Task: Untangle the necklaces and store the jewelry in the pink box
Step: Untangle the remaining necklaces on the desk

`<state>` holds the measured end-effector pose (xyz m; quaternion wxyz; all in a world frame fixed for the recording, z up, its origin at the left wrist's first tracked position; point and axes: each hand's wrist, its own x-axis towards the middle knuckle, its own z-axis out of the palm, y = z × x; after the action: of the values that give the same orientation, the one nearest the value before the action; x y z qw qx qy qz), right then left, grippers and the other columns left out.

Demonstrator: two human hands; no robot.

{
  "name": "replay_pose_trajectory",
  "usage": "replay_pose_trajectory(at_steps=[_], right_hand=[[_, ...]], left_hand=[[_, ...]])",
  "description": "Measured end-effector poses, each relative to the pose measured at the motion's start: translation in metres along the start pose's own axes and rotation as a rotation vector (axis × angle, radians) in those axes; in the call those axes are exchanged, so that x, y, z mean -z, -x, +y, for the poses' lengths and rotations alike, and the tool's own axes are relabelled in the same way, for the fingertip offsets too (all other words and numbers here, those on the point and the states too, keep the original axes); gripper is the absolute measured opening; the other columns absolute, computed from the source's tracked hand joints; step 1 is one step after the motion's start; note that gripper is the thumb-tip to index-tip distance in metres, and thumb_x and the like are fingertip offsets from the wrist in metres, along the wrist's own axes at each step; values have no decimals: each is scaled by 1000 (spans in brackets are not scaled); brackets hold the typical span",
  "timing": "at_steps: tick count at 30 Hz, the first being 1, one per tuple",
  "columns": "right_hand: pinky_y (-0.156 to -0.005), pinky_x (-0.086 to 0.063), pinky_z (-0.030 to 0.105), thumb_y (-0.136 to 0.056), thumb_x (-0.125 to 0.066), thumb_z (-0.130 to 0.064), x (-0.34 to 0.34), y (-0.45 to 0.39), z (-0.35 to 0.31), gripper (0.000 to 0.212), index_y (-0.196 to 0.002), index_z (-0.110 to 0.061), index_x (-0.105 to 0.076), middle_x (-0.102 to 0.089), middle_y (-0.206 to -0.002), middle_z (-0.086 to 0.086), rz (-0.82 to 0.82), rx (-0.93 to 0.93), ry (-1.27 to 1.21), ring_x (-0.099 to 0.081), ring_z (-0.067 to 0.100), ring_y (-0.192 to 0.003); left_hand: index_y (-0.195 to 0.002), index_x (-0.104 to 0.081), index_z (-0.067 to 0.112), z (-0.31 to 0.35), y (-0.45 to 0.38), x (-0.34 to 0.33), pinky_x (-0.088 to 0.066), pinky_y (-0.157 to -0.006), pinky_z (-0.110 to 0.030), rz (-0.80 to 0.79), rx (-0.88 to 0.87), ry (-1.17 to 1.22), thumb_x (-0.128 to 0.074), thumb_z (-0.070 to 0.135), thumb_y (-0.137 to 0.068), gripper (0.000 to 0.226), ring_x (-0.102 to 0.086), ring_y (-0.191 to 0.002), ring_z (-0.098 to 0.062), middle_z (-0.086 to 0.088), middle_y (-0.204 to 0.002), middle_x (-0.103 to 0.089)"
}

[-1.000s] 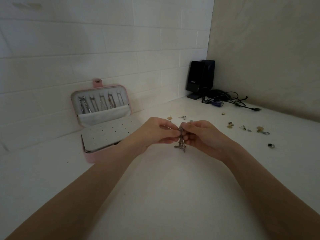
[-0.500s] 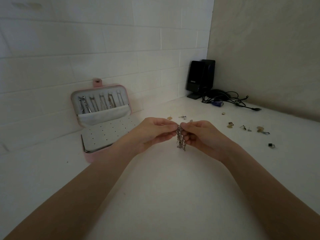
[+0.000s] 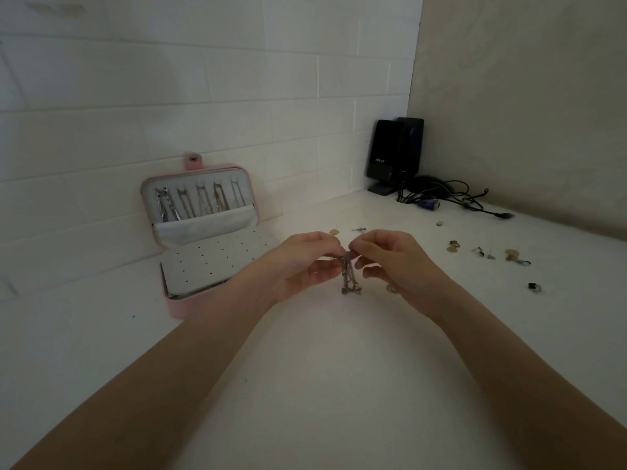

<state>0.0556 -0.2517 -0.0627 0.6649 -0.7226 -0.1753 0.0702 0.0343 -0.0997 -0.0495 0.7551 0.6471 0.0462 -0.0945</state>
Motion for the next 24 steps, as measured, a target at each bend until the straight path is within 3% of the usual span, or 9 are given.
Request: replay_pose_trajectory(at_steps=[6,11,14,19,24], right_hand=[[-55,-44,11,-82,-67,-6,-1,1,-4,8,-77,-10,-70,-64,-66,-1,86,177,237,-50,-2,-50],[-61,-46,10,-79,-70,-6,-1,-2,-1,9,-78,-15,-70,-67,-71,-9,106,237,335,-58,-6,-59],[-59,-44,8,-80,-70,-6,-1,1,-2,8,-85,-12,-72,-67,-75,-9,65,218,316,-56,-6,-59],[-50,-40,7,-81,-69,-7,1,5,-4,2,-79,-7,-70,-62,-59,-9,36,127,253,-50,-5,-48],[-60,-44,17,-83,-64,-4,3,6,-2,13,-72,-9,-68,-60,-67,0,-185,-91,33,-51,8,-61]], left_hand=[[-75,-57,13,1,-1,4,-53,-58,-17,57,-40,11,-64,-2,-82,18,-62,-64,-12,-3,-69,-66],[-82,-57,11,-1,-1,8,-55,-62,-16,21,-83,11,-66,1,-82,14,-66,-61,-7,-3,-69,-68],[-81,-60,11,-1,-2,9,-55,-65,-16,9,-95,-46,-67,4,-82,10,-65,-63,-7,-4,-73,-68],[-84,-62,11,2,-2,12,-54,-64,-15,-21,-103,-173,-68,6,-82,8,-64,-63,-6,-2,-71,-67],[-89,-59,9,5,0,17,-54,-64,-18,-157,-1,-207,-64,3,-84,10,-63,-63,-8,-3,-70,-66]])
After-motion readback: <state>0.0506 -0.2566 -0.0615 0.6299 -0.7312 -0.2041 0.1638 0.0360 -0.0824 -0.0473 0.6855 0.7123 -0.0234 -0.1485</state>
